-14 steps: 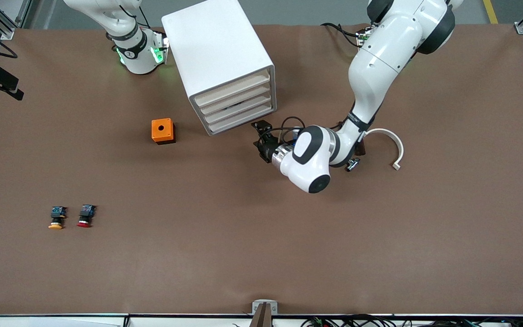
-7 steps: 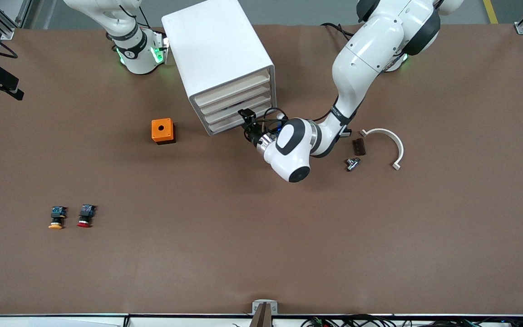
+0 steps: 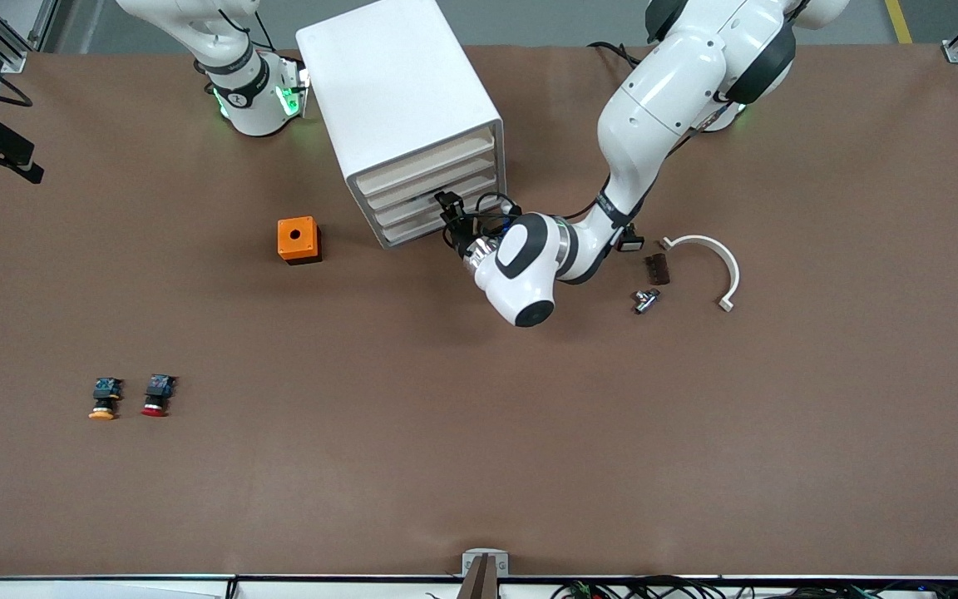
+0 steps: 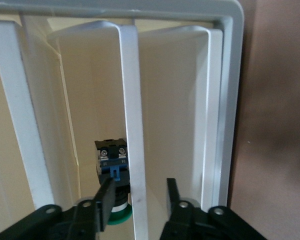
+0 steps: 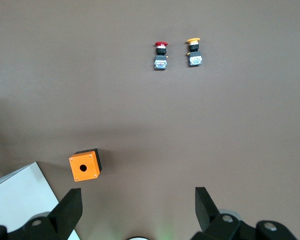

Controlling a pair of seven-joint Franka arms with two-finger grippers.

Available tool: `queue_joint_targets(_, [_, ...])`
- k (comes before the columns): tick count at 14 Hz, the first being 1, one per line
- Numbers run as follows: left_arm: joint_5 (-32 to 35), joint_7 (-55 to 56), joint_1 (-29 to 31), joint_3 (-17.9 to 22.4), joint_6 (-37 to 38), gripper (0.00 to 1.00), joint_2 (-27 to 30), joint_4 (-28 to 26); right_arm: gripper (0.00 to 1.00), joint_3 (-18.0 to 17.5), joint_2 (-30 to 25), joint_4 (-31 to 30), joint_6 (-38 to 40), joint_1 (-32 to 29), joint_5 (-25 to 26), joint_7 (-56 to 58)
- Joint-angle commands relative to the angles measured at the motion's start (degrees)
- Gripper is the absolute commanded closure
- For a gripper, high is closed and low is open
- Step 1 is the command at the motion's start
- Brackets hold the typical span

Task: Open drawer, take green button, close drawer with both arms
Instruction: 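Grasp the drawer front of the white cabinet with the left gripper, then pull the drawer out of the cabinet with the left gripper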

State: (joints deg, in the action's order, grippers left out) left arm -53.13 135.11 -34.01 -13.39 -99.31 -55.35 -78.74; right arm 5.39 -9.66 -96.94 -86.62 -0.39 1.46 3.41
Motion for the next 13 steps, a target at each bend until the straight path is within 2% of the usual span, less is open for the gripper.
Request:
queue_joint_targets(1, [-1.19,1.73,-1.40,0.29,0.78,0.63,-0.37,0.69,0.00,-0.12,-1.32,-0.97,0.22,0.04,0.65,0.02])
queue_joint_targets(4, [-0.84,1.73,-1.32,0.38,0.78,0.73,-0.37,0.87,0.00,-0.12,-1.32,-0.62,0.22,-0.05,0.65,0.02])
queue_joint_targets(5, [-0.40,1.73,-1.49,0.38,0.78,0.83,-0.37,0.87,0.00,-0.12,-1.24,-0.62,0.13,-0.14,0.65,0.02])
queue_joint_targets(7, [-0.14,1.64,-0.80,0.82,1.04,0.95,-0.19,1.04,0.00,-0.12,-1.23,-0.53,0.13,-0.05,0.65,-0.07])
queue_joint_targets(9, [0.57,1.12,0.96,0.91,2.53,0.99,0.16,1.39,0.00,-0.12,-1.23,-0.44,0.04,-0.14,0.56,-0.07])
queue_joint_targets(12, [1.09,0.06,3.07,1.17,2.63,0.99,0.33,2.53,0.00,-0.12,-1.15,-0.27,0.04,-0.23,0.56,0.01])
queue_joint_targets(13, [2.32,-0.37,3.42,2.48,2.63,0.99,0.42,3.49,0.00,-0.12,-1.06,0.17,0.22,-0.23,0.56,-0.07])
